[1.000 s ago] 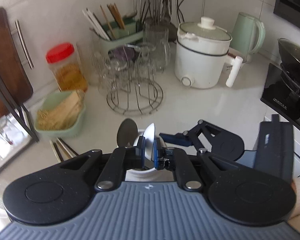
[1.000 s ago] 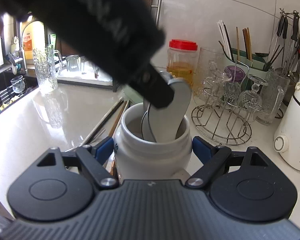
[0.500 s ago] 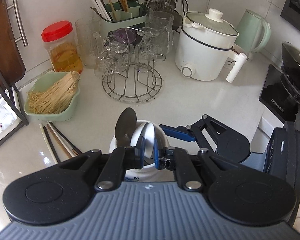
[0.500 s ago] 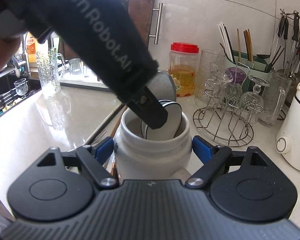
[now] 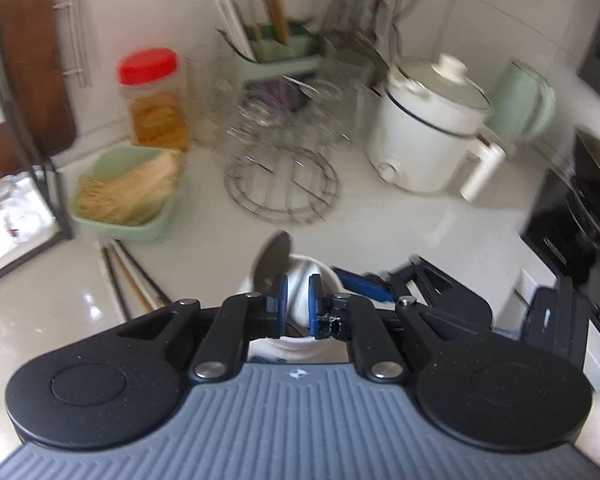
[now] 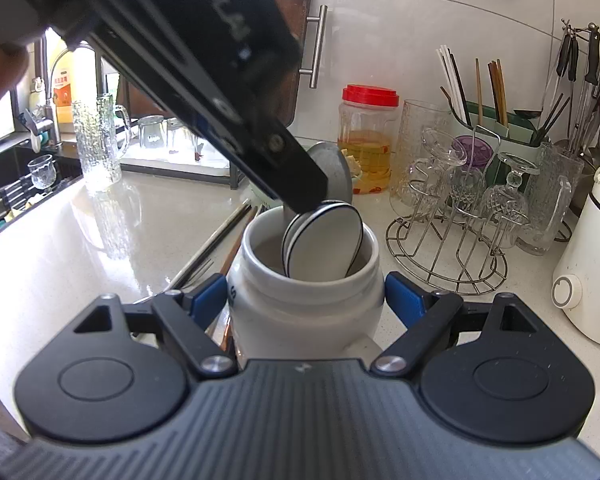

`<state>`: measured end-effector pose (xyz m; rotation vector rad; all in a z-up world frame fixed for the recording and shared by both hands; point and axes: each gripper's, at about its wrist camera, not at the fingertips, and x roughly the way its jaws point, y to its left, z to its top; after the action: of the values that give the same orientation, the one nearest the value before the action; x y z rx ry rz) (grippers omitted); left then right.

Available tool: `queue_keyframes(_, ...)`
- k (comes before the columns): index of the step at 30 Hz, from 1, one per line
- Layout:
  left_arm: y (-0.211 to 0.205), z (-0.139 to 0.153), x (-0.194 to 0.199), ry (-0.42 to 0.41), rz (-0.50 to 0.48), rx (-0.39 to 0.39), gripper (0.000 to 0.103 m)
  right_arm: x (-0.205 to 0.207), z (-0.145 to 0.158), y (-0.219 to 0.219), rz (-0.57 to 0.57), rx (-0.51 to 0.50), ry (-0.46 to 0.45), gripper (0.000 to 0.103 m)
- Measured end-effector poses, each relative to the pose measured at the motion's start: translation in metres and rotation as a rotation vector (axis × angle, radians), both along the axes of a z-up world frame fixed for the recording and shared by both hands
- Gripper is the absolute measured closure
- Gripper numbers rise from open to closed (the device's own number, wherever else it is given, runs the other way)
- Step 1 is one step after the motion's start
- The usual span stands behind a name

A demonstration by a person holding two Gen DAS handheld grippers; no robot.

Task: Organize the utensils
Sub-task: 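Open the left gripper and withdraw it from the mug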

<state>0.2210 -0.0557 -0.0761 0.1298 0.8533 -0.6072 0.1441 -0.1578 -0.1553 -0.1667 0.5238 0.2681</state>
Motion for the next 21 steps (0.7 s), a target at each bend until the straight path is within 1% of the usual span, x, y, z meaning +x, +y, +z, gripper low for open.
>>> queue_keyframes(4, 0.01, 0.006, -0.001, -0.009, 0.054, -0.022, 0.092, 0.0, 0.0, 0.0, -0.002, -0.001, 0.004, 0.015)
queue_keyframes(11, 0.026, 0.017, -0.006, -0.037, 0.122, -0.04, 0.092, 0.003, 0.003, 0.001, -0.004, -0.01, 0.023, 0.015)
queue_keyframes(15, 0.036, 0.019, -0.009, -0.051, 0.172, -0.043, 0.092, 0.004, 0.004, 0.001, -0.005, -0.009, 0.031, 0.015)
queue_keyframes(21, 0.054, 0.014, -0.014, -0.04, 0.261, -0.024, 0.092, 0.006, 0.005, 0.002, -0.005, -0.015, 0.045, 0.015)
